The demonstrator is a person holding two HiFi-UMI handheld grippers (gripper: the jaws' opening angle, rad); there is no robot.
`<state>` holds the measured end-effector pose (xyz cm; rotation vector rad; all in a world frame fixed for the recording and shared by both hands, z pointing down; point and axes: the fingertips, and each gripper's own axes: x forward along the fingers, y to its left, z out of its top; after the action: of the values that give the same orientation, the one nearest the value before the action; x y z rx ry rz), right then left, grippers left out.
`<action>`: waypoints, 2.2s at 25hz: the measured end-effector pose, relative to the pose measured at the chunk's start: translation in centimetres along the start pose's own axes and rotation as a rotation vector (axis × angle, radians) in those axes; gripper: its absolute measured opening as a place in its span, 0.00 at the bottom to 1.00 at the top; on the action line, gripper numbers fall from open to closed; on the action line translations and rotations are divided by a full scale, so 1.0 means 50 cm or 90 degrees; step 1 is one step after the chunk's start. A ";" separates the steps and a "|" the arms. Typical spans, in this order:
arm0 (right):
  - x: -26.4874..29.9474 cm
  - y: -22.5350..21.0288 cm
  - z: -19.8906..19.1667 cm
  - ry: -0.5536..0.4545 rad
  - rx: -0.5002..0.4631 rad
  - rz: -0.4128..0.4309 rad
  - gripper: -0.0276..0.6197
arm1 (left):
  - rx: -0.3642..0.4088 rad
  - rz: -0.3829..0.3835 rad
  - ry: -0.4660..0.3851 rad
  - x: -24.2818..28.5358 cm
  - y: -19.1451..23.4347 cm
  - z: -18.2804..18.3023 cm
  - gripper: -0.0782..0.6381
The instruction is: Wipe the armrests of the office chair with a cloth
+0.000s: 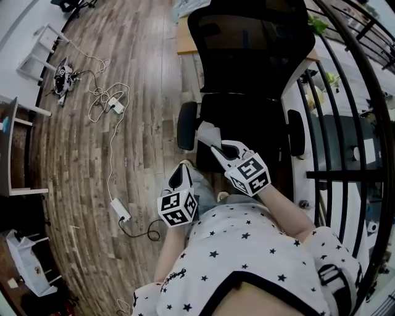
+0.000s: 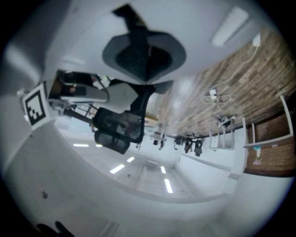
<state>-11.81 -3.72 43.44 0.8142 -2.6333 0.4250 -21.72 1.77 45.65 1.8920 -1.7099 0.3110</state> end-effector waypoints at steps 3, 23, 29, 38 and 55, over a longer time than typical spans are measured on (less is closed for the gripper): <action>0.025 -0.025 0.003 0.003 0.009 -0.018 0.09 | 0.010 -0.010 0.005 0.026 0.011 0.017 0.12; 0.244 -0.177 -0.013 0.068 0.015 -0.093 0.09 | 0.010 -0.046 0.070 0.149 0.101 0.048 0.12; 0.289 -0.225 -0.037 0.097 0.022 -0.112 0.09 | 0.003 -0.051 0.087 0.173 0.119 0.042 0.12; 0.360 -0.283 -0.081 0.137 0.023 -0.141 0.09 | -0.003 -0.064 0.117 0.202 0.139 0.018 0.12; 0.506 -0.359 -0.111 0.181 -0.032 -0.161 0.09 | -0.032 -0.057 0.151 0.236 0.208 -0.020 0.12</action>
<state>-19.50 -28.00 62.01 0.9759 -2.2373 0.3734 -29.74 -7.82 55.27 1.8098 -1.4587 0.4342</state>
